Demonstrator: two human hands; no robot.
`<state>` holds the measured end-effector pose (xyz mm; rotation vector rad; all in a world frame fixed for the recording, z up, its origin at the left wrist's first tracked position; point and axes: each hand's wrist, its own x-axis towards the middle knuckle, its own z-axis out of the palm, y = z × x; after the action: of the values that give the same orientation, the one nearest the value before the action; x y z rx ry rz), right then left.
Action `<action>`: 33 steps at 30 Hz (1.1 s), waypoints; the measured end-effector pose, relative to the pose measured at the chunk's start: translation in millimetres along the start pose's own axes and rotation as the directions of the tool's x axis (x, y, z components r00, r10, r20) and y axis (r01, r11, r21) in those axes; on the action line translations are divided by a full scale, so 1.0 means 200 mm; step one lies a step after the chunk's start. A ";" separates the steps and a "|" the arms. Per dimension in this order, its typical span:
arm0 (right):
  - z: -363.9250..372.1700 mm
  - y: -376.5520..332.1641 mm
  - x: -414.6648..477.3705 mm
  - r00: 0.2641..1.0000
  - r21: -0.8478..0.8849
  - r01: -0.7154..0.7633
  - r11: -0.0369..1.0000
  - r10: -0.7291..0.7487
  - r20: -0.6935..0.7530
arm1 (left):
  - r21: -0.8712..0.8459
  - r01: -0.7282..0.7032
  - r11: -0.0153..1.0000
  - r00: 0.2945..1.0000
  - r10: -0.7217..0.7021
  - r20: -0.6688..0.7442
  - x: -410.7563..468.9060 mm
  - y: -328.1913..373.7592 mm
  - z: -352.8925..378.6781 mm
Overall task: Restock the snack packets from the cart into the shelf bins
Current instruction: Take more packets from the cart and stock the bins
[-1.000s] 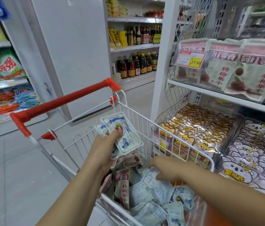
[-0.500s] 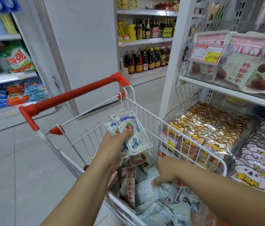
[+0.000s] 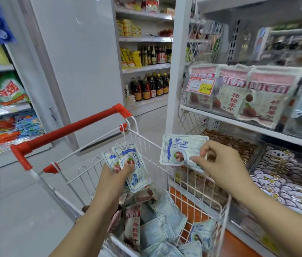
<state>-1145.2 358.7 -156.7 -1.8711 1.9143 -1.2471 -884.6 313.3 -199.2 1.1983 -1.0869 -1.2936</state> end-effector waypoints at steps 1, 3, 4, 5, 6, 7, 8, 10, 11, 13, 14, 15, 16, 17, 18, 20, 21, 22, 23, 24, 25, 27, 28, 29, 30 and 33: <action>-0.01 -0.03 -0.01 0.998 0.151 -0.023 0.988 0.031 -0.052 | -0.018 0.006 1.000 1.000 -0.006 0.007 -0.01 0.00 0.02; 0.01 -0.09 -0.02 0.989 0.446 -0.094 0.890 0.133 -0.057 | -0.070 0.015 0.997 0.999 -0.013 0.034 -0.05 0.01 0.07; 0.03 -0.11 -0.04 0.985 0.531 -0.134 0.837 0.172 -0.024 | -0.093 0.008 0.996 0.998 -0.003 0.055 -0.07 0.02 0.11; 0.06 -0.12 -0.06 0.982 0.556 -0.168 0.814 0.189 0.020 | -0.111 -0.002 0.994 0.997 0.010 0.073 -0.10 0.03 0.15; 0.09 -0.13 -0.08 0.978 0.555 -0.202 0.807 0.200 0.065 | -0.124 -0.014 0.992 0.996 0.024 0.082 -0.14 0.04 0.19; 0.11 -0.13 -0.11 0.972 0.535 -0.234 0.812 0.211 0.106 | -0.138 -0.034 0.990 0.995 0.046 0.088 -0.16 0.05 0.22; 0.11 -0.13 -0.13 0.967 0.517 -0.256 0.817 0.219 0.132 | -0.144 -0.063 0.988 0.993 0.076 0.088 -0.19 0.06 0.25; 0.09 -0.12 -0.14 0.959 0.482 -0.284 0.829 0.242 0.148 | -0.116 -0.130 0.985 0.988 0.139 0.064 -0.23 0.09 0.28; 0.06 -0.13 -0.14 0.955 0.480 -0.296 0.826 0.254 0.153 | -0.100 -0.154 0.983 0.985 0.161 0.059 -0.24 0.11 0.29; -0.01 -0.15 -0.15 0.950 0.494 -0.310 0.813 0.248 0.189 | -0.085 -0.185 0.979 0.976 0.193 0.098 -0.25 0.13 0.31; -0.04 -0.18 -0.14 0.950 0.484 -0.306 0.820 0.231 0.210 | -0.068 -0.201 0.977 0.970 0.208 0.124 -0.26 0.15 0.33; -0.08 -0.20 -0.14 0.951 0.465 -0.297 0.834 0.211 0.228 | -0.049 -0.223 0.974 0.962 0.228 0.151 -0.27 0.17 0.35; -0.13 -0.22 -0.13 0.952 0.458 -0.285 0.842 0.190 0.242 | -0.037 -0.243 0.969 0.955 0.246 0.168 -0.27 0.18 0.38; -0.17 -0.23 -0.11 0.951 0.459 -0.277 0.844 0.172 0.257 | -0.033 -0.263 0.964 0.945 0.265 0.191 -0.28 0.19 0.40; -0.21 -0.25 -0.10 0.947 0.477 -0.274 0.835 0.147 0.286 | -0.026 -0.272 0.962 0.939 0.271 0.212 -0.30 0.22 0.43; -0.29 -0.26 -0.07 0.928 0.552 -0.281 0.785 0.076 0.364 | -0.032 -0.276 0.961 0.924 0.275 0.265 -0.32 0.26 0.49; -0.32 -0.26 -0.06 0.918 0.601 -0.291 0.745 0.039 0.395 | -0.043 -0.268 0.963 0.918 0.268 0.292 -0.33 0.28 0.52; -0.35 -0.27 -0.06 0.909 0.643 -0.303 0.704 0.011 0.416 | -0.056 -0.261 0.964 0.909 0.265 0.321 -0.35 0.32 0.54; -0.38 -0.27 -0.05 0.907 0.669 -0.307 0.677 -0.004 0.420 | -0.062 -0.266 0.962 0.892 0.270 0.361 -0.36 0.35 0.57; -0.41 -0.27 -0.05 0.913 0.681 -0.303 0.667 -0.002 0.408 | -0.053 -0.281 0.958 0.870 0.278 0.407 -0.36 0.38 0.60; -0.45 -0.28 -0.04 0.924 0.678 -0.294 0.674 0.019 0.381 | -0.022 -0.308 0.951 0.845 0.284 0.453 -0.36 0.41 0.63; -0.53 -0.29 -0.04 0.955 0.647 -0.244 0.722 0.061 0.291 | 0.093 -0.403 0.911 0.805 0.304 0.509 -0.34 0.51 0.70; -0.58 -0.29 -0.03 0.968 0.618 -0.207 0.758 0.066 0.243 | 0.168 -0.456 0.874 0.786 0.308 0.536 -0.33 0.57 0.74; -0.63 -0.30 -0.02 0.979 0.579 -0.168 0.798 0.065 0.195 | 0.195 -0.491 0.849 0.769 0.318 0.554 -0.31 0.62 0.79; -0.69 -0.30 -0.01 0.987 0.536 -0.130 0.834 0.060 0.146 | 0.189 -0.521 0.832 0.748 0.339 0.571 -0.28 0.67 0.83; -0.90 -0.32 0.07 1.000 0.399 -0.021 0.917 0.021 0.005 | 0.105 -0.604 0.790 0.664 0.426 0.615 -0.26 0.86 0.98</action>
<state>-1217.3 432.1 4.7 -1.6314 1.5251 -1.4945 -1063.9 348.7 -5.0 0.6009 -1.9680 -1.0468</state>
